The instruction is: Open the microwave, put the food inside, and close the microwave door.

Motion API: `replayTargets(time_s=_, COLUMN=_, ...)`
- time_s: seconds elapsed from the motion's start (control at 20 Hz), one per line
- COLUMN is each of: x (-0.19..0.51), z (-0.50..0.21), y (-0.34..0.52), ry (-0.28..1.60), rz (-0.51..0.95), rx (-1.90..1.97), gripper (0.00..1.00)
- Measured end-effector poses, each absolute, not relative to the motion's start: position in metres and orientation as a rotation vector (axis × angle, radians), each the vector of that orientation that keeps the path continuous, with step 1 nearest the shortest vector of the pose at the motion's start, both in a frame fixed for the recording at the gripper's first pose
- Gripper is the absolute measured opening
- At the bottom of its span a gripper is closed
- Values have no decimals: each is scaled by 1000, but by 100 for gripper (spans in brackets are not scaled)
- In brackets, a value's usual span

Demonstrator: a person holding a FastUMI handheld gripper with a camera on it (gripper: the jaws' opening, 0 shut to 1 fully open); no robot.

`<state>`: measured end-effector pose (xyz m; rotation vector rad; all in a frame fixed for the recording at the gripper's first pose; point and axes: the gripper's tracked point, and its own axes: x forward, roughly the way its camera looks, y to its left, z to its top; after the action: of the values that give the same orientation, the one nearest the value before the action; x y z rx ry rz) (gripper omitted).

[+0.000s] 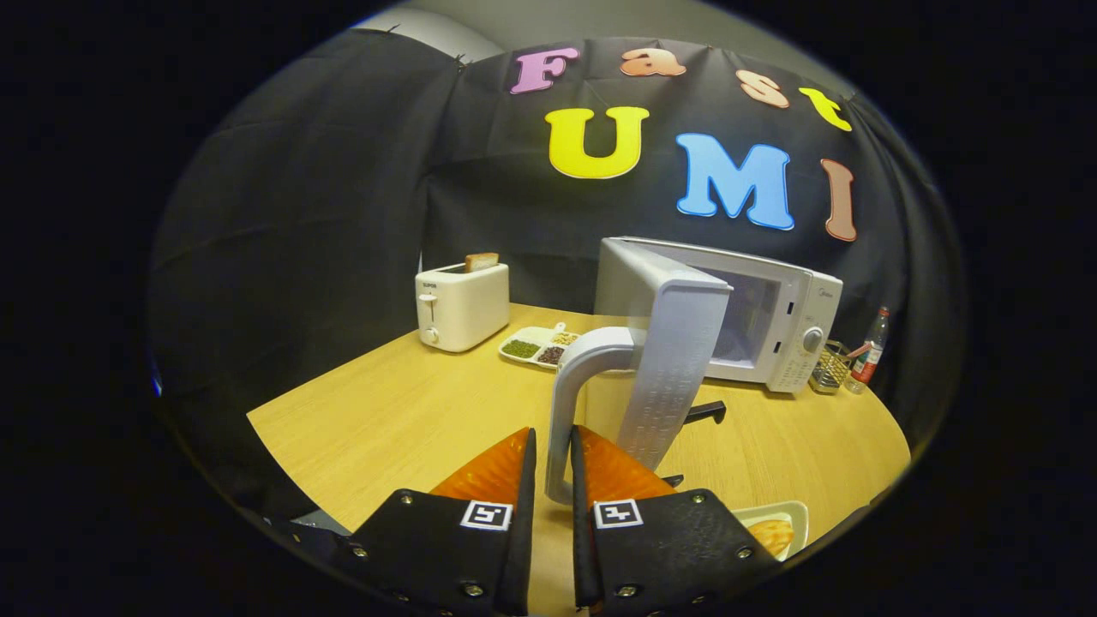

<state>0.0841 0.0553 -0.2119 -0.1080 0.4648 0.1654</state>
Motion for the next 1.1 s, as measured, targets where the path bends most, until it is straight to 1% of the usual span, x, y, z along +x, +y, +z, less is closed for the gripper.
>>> replayTargets(time_s=0.45, x=96, z=-216, y=137, ry=484, rz=318, rx=-62, gripper=21)
replayTargets(time_s=0.75, x=103, z=-213, y=171, ry=483, rz=390, rx=-38, gripper=21)
replayTargets(time_s=0.8, x=101, z=-207, y=177, ry=467, rz=418, rx=-38, gripper=23)
replayTargets(time_s=0.95, x=87, z=-196, y=181, ry=425, rz=450, rx=-77, gripper=68)
replayTargets(time_s=1.0, x=83, z=-192, y=178, ry=418, rz=443, rx=-93, gripper=78)
replayTargets(time_s=1.05, x=79, z=-184, y=174, ry=403, rz=434, rx=-102, gripper=94)
replayTargets(time_s=1.1, x=76, z=-176, y=167, ry=387, rz=423, rx=-97, gripper=97)
